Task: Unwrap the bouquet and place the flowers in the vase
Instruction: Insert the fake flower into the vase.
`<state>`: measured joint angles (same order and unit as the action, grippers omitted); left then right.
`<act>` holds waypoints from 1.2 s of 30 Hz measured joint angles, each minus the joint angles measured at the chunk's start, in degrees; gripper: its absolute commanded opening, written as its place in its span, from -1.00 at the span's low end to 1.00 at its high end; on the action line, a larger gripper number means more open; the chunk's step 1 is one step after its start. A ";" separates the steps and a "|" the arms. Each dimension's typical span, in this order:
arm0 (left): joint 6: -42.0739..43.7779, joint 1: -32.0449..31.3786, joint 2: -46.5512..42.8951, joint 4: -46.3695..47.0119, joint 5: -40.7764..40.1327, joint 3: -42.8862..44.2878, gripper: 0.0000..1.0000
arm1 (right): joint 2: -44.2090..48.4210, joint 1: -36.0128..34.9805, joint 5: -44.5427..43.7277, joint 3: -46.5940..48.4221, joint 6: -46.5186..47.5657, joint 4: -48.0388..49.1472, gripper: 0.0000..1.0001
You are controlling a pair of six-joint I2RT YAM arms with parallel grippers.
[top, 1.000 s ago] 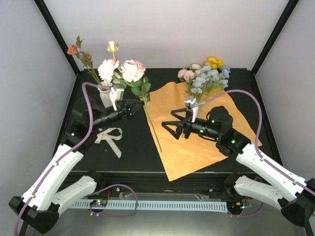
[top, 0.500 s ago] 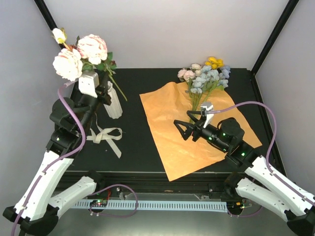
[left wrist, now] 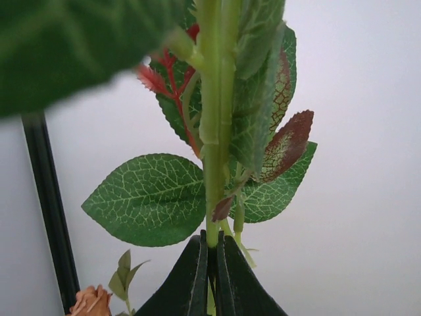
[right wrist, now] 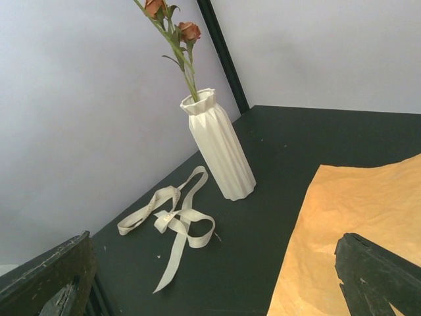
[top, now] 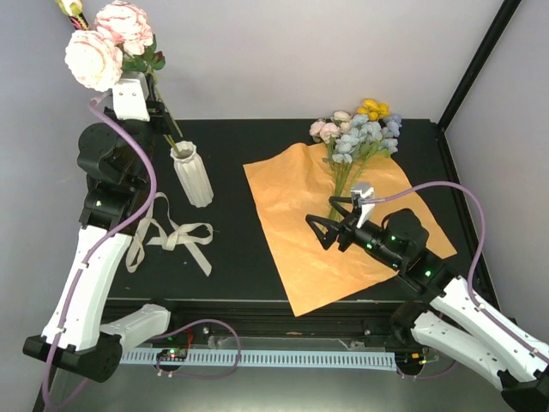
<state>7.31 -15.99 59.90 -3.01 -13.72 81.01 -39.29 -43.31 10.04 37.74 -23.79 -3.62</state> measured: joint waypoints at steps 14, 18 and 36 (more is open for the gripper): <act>-6.71 7.15 1.99 -4.44 5.16 -6.60 -0.97 | 0.96 0.00 -1.29 0.00 1.20 -1.95 1.00; -8.02 8.68 1.99 -5.25 6.80 -10.60 -0.97 | 0.20 0.00 -2.43 0.02 0.96 -2.45 1.00; -15.02 15.17 5.49 -5.35 15.08 -19.67 -0.84 | -0.07 0.00 -5.95 0.09 0.07 -6.36 1.00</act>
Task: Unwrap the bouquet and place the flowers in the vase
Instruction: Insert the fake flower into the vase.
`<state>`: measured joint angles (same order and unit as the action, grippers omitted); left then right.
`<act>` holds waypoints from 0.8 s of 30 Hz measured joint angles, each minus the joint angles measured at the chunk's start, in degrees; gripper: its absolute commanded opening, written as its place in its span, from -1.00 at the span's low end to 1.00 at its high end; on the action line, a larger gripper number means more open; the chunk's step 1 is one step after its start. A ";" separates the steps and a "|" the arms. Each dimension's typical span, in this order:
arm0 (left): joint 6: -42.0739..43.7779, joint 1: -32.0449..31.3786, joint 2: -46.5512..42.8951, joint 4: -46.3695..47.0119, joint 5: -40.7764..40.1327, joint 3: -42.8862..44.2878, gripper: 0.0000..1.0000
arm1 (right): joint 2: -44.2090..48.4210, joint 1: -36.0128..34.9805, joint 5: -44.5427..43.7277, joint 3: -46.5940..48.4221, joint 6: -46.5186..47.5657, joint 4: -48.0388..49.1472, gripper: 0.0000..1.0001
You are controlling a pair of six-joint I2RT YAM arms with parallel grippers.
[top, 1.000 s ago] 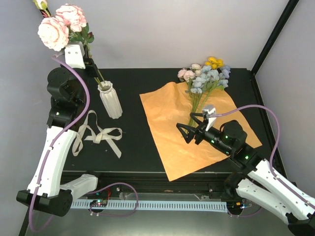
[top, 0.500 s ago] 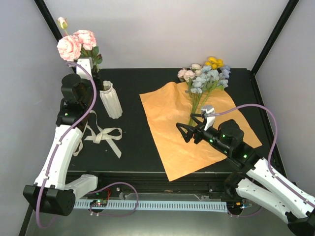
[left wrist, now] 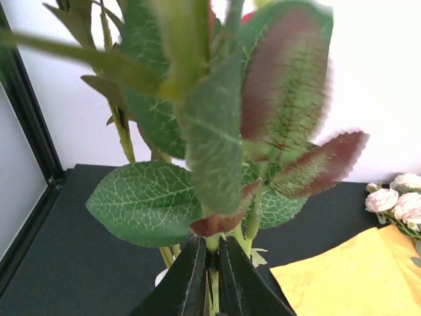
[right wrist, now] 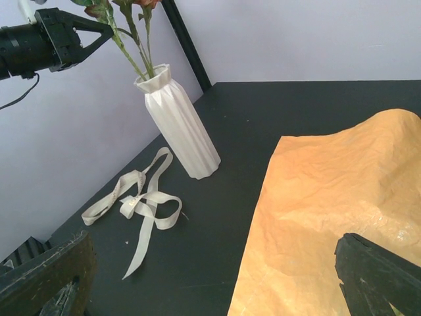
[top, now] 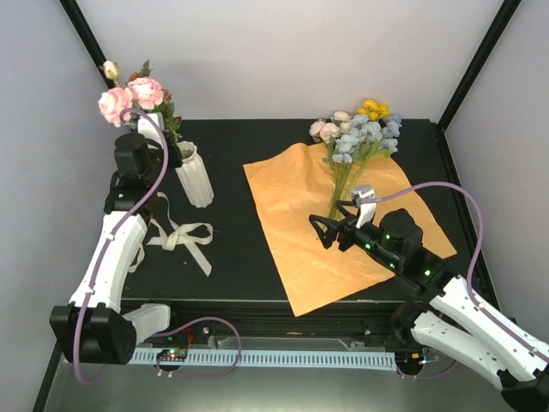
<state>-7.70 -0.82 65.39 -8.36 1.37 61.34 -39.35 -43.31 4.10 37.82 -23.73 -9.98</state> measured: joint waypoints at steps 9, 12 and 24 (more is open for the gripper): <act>-0.52 0.44 -0.26 -2.71 0.26 -0.79 -0.40 | -0.04 0.00 -0.55 1.16 -0.48 -0.85 1.00; -0.50 0.44 -0.87 -2.86 0.26 -0.96 -0.10 | -0.13 0.00 -0.57 1.57 -0.66 -1.22 1.00; -2.89 0.46 -4.79 -4.76 0.00 2.12 0.56 | -0.79 0.00 -3.13 2.40 -2.14 -4.68 1.00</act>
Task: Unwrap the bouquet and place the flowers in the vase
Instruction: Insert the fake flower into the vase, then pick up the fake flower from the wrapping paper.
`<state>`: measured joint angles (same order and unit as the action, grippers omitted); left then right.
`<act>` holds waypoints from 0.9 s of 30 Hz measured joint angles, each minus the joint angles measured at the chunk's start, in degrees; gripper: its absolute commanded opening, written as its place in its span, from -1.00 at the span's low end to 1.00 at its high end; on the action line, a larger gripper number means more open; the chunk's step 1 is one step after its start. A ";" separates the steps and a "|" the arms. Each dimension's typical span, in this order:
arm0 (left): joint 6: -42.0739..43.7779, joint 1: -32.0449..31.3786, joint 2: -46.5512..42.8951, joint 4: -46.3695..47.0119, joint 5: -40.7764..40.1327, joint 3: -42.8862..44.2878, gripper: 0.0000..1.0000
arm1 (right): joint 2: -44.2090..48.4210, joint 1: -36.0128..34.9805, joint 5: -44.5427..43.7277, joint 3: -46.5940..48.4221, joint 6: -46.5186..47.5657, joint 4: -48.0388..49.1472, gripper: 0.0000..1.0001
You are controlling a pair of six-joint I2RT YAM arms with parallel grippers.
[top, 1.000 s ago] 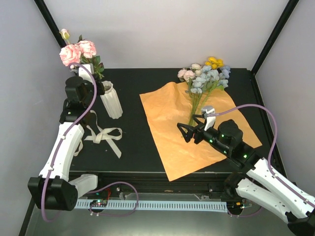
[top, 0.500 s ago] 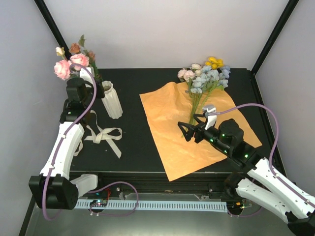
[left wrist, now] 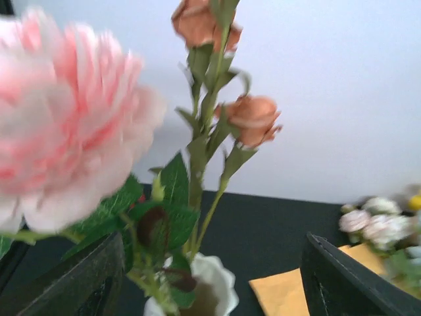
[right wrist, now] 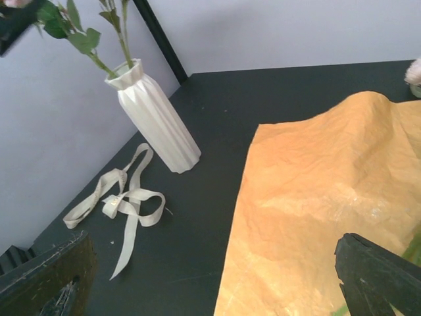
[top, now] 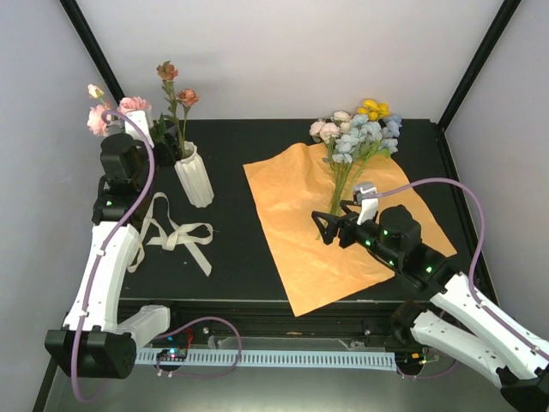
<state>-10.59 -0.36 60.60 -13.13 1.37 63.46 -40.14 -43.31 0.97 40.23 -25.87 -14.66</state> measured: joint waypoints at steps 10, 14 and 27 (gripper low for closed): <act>-3.91 -0.24 -1.49 -4.31 16.59 7.39 0.98 | -8.37 0.07 -4.87 9.60 1.73 -7.72 1.00; -4.50 -2.08 -2.56 -4.70 22.71 6.14 0.98 | -11.63 1.44 -4.92 9.86 1.97 -8.72 0.99; -0.44 -15.47 -1.75 -6.21 31.28 -4.02 0.98 | -22.80 9.51 -0.31 9.42 -0.81 -6.84 0.70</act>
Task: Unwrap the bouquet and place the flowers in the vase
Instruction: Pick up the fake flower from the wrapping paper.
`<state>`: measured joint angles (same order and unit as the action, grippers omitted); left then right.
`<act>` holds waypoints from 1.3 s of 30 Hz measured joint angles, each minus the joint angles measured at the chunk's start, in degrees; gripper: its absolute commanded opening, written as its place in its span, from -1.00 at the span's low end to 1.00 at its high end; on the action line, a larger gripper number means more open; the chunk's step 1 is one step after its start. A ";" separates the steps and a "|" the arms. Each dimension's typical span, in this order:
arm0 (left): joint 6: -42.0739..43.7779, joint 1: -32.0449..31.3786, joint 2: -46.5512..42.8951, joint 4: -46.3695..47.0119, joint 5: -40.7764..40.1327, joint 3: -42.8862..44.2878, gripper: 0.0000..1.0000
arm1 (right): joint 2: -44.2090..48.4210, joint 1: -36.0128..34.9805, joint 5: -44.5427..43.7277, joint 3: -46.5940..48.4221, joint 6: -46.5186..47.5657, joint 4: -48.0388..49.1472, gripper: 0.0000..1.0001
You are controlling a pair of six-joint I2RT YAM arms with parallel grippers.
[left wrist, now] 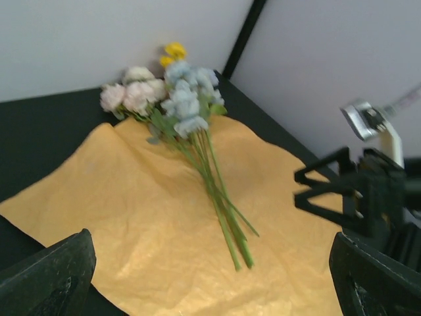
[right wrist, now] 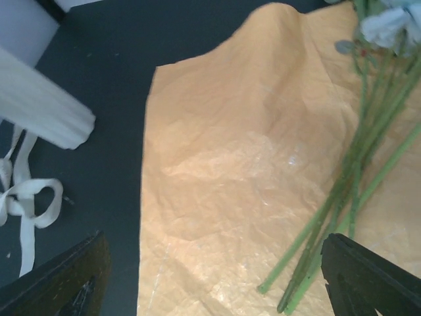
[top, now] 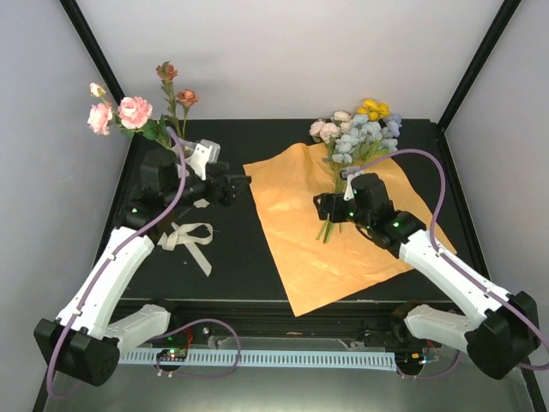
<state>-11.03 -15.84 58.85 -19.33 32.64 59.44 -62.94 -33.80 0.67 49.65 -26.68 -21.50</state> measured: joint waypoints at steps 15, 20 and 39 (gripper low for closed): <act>3.61 -1.99 -2.82 -1.79 1.86 -10.01 0.97 | -18.97 12.28 3.13 -2.40 0.33 4.72 -0.31; 3.58 -1.99 -4.42 -1.77 2.08 -13.51 0.98 | -24.85 13.81 3.10 -0.35 -0.26 6.27 -0.39; 4.83 -1.99 -7.67 -2.01 2.36 -15.74 0.98 | -37.05 15.58 1.42 11.19 -2.05 8.07 -0.53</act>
<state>-6.20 -17.82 51.18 -21.34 35.00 43.70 -99.98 -18.22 2.09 60.84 -28.73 -13.43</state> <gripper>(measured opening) 0.990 0.240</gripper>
